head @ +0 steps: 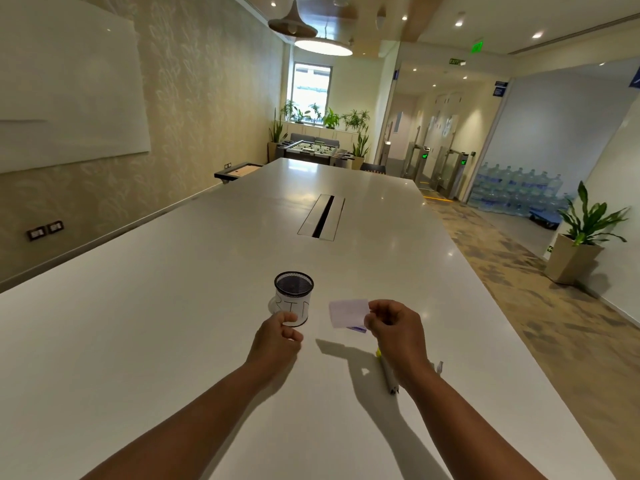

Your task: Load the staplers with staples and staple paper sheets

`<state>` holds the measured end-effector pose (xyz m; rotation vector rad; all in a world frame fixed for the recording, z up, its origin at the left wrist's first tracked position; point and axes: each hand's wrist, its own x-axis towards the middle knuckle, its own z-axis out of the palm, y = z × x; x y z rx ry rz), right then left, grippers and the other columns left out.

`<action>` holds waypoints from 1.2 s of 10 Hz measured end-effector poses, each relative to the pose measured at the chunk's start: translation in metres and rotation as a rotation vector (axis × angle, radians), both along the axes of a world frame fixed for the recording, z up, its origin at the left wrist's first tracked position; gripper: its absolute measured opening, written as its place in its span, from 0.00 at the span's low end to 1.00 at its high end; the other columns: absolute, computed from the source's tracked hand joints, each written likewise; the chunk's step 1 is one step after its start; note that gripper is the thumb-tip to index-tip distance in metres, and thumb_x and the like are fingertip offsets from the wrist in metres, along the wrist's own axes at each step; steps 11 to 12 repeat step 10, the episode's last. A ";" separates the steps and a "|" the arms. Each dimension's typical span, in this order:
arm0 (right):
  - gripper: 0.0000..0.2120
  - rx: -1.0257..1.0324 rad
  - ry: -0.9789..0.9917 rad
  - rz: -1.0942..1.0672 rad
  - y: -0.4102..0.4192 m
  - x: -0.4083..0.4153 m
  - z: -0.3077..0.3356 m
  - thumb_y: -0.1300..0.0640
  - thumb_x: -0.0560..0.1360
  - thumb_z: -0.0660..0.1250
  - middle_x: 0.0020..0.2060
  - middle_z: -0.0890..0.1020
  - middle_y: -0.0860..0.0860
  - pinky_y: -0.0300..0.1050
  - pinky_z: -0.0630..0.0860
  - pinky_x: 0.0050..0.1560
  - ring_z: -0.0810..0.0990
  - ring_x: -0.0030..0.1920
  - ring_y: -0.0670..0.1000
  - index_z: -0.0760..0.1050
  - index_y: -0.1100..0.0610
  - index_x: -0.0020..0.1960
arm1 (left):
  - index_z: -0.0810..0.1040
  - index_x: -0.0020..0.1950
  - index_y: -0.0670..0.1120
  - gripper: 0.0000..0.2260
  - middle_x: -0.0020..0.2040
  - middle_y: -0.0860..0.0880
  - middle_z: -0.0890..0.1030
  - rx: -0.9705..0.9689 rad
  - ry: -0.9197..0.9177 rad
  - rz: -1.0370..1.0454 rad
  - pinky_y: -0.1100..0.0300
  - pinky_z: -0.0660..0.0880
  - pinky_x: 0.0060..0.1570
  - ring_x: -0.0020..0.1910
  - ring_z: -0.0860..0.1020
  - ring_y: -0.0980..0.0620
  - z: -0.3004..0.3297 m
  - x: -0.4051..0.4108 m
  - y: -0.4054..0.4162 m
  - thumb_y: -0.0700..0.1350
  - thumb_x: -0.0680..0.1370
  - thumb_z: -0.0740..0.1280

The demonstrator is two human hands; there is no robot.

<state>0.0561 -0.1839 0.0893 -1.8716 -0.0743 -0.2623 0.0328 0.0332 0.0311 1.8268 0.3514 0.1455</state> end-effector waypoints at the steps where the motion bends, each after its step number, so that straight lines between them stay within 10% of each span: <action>1: 0.12 -0.060 -0.058 0.015 0.017 0.012 0.006 0.65 0.75 0.70 0.41 0.86 0.45 0.43 0.79 0.45 0.83 0.40 0.42 0.82 0.48 0.48 | 0.77 0.62 0.48 0.18 0.45 0.50 0.83 0.177 0.039 0.066 0.56 0.78 0.48 0.46 0.81 0.51 -0.011 0.003 0.012 0.33 0.75 0.63; 5: 0.12 -0.514 -0.342 0.190 0.100 0.081 0.012 0.65 0.77 0.65 0.45 0.85 0.49 0.36 0.73 0.42 0.78 0.43 0.48 0.84 0.53 0.52 | 0.81 0.63 0.46 0.21 0.58 0.48 0.82 0.510 0.044 0.061 0.59 0.74 0.60 0.61 0.79 0.48 -0.039 0.025 0.042 0.33 0.75 0.59; 6: 0.12 -0.596 -0.372 0.247 0.113 0.091 0.003 0.66 0.76 0.64 0.46 0.85 0.52 0.48 0.79 0.45 0.80 0.44 0.52 0.84 0.54 0.52 | 0.81 0.64 0.46 0.23 0.59 0.48 0.83 0.579 0.017 0.035 0.56 0.75 0.62 0.60 0.78 0.48 -0.044 0.030 0.044 0.33 0.73 0.59; 12: 0.15 -0.514 -0.304 0.210 0.086 0.089 -0.022 0.64 0.76 0.68 0.53 0.85 0.50 0.41 0.76 0.52 0.80 0.49 0.46 0.83 0.53 0.60 | 0.82 0.62 0.48 0.23 0.52 0.49 0.83 0.705 -0.038 0.023 0.54 0.77 0.56 0.54 0.79 0.48 -0.050 0.031 0.044 0.32 0.73 0.59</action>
